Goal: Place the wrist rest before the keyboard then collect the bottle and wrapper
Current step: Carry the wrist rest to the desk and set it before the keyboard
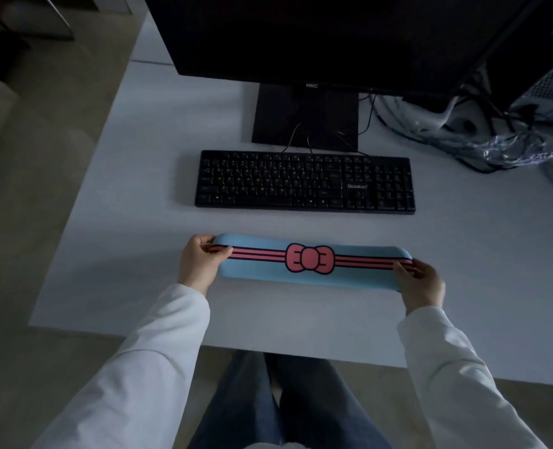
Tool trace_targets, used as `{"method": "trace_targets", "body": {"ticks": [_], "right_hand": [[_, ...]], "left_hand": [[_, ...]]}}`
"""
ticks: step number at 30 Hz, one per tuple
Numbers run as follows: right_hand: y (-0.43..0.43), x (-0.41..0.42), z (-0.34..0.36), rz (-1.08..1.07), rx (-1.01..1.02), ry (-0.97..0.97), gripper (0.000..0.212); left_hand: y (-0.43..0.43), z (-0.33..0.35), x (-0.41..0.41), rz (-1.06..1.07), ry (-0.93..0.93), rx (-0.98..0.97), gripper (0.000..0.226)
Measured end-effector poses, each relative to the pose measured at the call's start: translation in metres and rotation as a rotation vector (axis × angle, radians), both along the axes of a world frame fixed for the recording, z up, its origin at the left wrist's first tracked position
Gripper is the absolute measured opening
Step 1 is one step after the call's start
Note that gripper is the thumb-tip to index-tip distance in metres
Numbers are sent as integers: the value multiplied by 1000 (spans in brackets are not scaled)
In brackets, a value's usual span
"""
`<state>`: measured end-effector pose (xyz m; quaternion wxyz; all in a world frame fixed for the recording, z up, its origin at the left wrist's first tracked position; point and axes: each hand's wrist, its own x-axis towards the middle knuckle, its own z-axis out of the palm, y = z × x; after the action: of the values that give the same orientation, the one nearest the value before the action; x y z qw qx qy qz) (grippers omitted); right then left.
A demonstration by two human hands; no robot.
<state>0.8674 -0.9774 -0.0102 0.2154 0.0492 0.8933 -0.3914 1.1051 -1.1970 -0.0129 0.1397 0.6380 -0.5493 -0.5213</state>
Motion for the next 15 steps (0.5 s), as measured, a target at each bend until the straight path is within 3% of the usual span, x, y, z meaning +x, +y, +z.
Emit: {"method": "trace_targets", "body": {"ticks": [5, 8, 10, 15], "right_hand": [[-4, -10, -1, 66, 53, 8, 41], [-4, -12, 1, 135, 151, -7, 48], [-4, -9, 6, 117, 173, 92, 53], [-17, 13, 7, 377, 172, 499, 61]], "left_hand": [[1, -4, -6, -4, -46, -17, 37], [1, -2, -9, -61, -237, -145, 38], [2, 5, -13, -128, -396, -291, 38], [23, 13, -37, -326, -276, -650, 45]]}}
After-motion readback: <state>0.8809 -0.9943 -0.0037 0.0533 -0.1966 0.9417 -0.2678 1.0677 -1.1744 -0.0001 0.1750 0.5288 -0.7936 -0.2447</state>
